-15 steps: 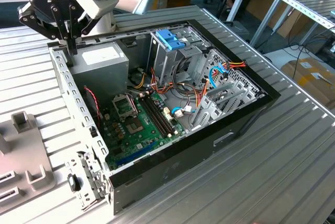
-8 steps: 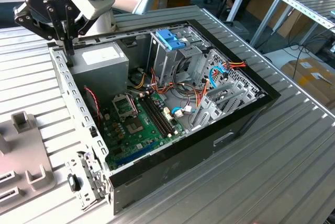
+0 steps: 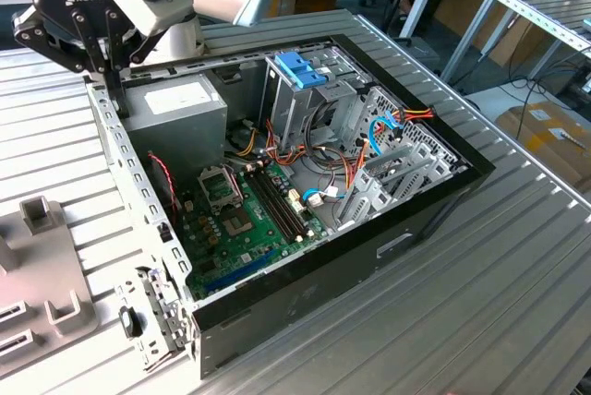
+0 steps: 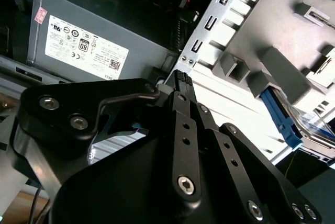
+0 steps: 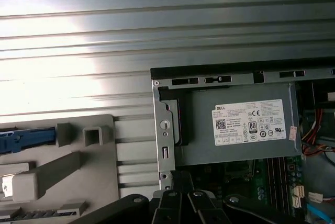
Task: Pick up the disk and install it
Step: 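Reach for the disk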
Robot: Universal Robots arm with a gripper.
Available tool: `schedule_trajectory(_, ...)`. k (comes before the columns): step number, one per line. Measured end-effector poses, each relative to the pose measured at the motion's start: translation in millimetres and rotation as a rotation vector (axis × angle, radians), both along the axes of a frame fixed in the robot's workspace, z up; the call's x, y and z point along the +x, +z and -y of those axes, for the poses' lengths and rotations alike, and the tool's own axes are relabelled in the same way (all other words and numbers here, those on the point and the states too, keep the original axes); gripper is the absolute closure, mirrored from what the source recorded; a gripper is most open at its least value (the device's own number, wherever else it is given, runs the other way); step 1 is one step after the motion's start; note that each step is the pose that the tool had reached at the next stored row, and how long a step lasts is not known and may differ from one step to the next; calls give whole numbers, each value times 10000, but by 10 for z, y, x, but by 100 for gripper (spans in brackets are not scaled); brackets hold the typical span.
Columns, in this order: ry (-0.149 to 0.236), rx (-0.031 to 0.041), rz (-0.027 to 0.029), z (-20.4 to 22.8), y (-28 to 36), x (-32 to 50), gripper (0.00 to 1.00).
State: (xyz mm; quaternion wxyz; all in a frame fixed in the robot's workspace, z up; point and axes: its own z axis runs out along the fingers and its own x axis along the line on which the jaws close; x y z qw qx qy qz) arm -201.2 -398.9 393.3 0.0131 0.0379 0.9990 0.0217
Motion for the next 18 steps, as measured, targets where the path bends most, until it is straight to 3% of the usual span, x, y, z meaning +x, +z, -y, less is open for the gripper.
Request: schedule_trajectory(18, 1, 0, 0, 0, 0, -166, 89)
